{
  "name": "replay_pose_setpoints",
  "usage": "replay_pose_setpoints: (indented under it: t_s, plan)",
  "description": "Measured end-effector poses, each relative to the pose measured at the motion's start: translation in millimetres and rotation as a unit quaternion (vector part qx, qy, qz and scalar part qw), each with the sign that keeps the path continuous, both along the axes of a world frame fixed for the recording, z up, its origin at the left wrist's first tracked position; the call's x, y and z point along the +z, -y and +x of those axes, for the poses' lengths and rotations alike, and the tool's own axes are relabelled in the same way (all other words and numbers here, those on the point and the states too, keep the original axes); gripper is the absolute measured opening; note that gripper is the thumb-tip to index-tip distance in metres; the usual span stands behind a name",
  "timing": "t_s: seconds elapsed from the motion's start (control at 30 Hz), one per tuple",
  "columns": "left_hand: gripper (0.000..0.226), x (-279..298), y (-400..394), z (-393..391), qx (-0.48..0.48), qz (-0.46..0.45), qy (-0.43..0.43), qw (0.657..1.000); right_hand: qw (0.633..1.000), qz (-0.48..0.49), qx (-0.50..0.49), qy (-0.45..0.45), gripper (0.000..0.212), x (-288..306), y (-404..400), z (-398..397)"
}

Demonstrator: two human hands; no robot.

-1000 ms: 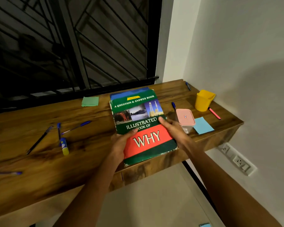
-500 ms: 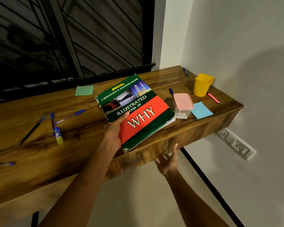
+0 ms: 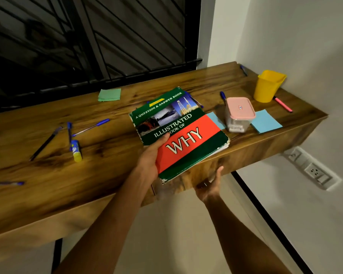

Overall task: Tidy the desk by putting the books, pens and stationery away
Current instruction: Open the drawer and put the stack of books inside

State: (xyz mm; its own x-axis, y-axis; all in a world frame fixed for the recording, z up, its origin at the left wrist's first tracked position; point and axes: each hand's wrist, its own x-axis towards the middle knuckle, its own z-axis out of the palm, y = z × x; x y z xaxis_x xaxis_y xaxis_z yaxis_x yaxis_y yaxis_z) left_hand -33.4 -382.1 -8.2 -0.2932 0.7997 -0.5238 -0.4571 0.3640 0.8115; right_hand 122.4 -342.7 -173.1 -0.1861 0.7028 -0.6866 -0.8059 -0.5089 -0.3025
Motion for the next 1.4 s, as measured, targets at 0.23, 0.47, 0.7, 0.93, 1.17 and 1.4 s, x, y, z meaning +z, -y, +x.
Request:
replay_pose_setpoints:
  t_s: [0.23, 0.47, 0.7, 0.93, 1.17, 1.4]
  plan:
    - [0.022, -8.3, -4.6, -3.8, 0.009, -0.015, -0.006, 1.0, 1.0, -0.007, -0.001, -0.019, 0.109, -10.9, -5.1, 2.4]
    - [0.024, -20.1, -9.9, -3.7, 0.026, -0.045, -0.023, 0.998, 1.0, -0.01, 0.006, -0.019, 0.11, -16.8, -6.5, 6.5]
    - [0.032, -21.8, -25.9, -5.6, 0.02, -0.064, -0.042, 0.997, 1.0, -0.004, 0.003, -0.019, 0.107, -20.2, -7.2, 7.2]
    - [0.03, -22.5, -29.3, -7.4, -0.011, -0.087, -0.091, 0.992, 1.0, 0.003, 0.001, -0.027, 0.105, -20.9, -5.2, 7.7]
    - [0.06, -25.4, -29.3, -17.1, -0.014, -0.159, -0.489, 0.857, 0.999, -0.012, -0.02, -0.033, 0.108, -23.6, 9.8, 14.0]
    - [0.052, -10.2, 20.6, 35.6, 0.008, 0.021, -0.659, 0.752, 0.999, -0.031, -0.037, -0.021, 0.107, -25.3, 61.8, 50.4]
